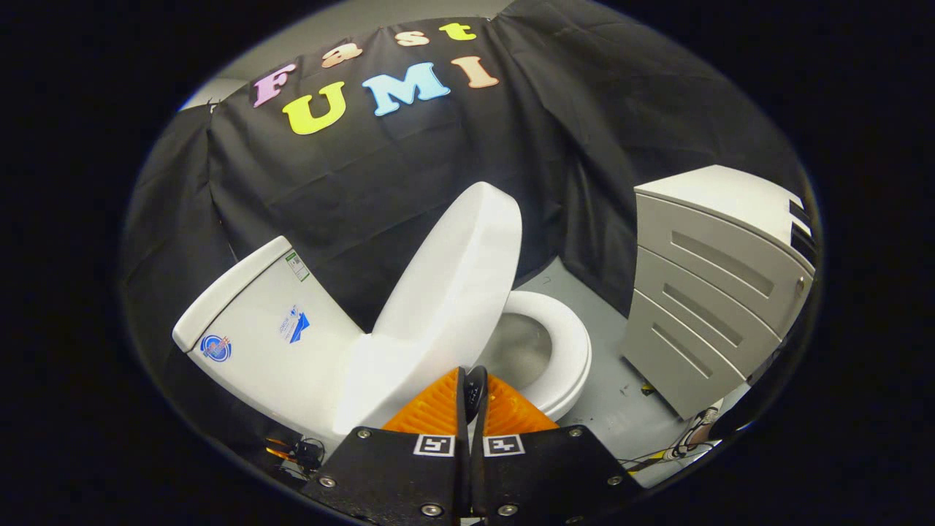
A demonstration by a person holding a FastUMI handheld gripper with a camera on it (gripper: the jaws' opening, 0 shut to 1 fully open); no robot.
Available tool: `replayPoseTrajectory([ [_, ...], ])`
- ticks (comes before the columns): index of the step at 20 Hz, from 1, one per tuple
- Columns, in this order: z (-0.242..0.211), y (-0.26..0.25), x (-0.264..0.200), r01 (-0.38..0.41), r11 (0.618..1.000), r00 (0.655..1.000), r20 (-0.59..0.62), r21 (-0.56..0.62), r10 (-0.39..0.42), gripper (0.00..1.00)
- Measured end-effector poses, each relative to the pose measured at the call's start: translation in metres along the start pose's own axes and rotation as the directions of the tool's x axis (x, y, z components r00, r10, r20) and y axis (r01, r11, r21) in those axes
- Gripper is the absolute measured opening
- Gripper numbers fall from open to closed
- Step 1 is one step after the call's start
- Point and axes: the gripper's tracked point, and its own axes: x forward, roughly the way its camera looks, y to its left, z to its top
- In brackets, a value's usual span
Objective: Open the toilet lid.
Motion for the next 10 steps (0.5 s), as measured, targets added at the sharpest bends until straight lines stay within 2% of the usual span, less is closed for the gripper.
replayPoseTrajectory([
  [2,0.004,0.008,-0.004,0.018,0.998,1.000,0.004,-0.064,-0.018,0.00],
  [10,0.020,0.039,-0.018,0.091,0.986,0.995,0.053,-0.142,-0.084,0.00],
])
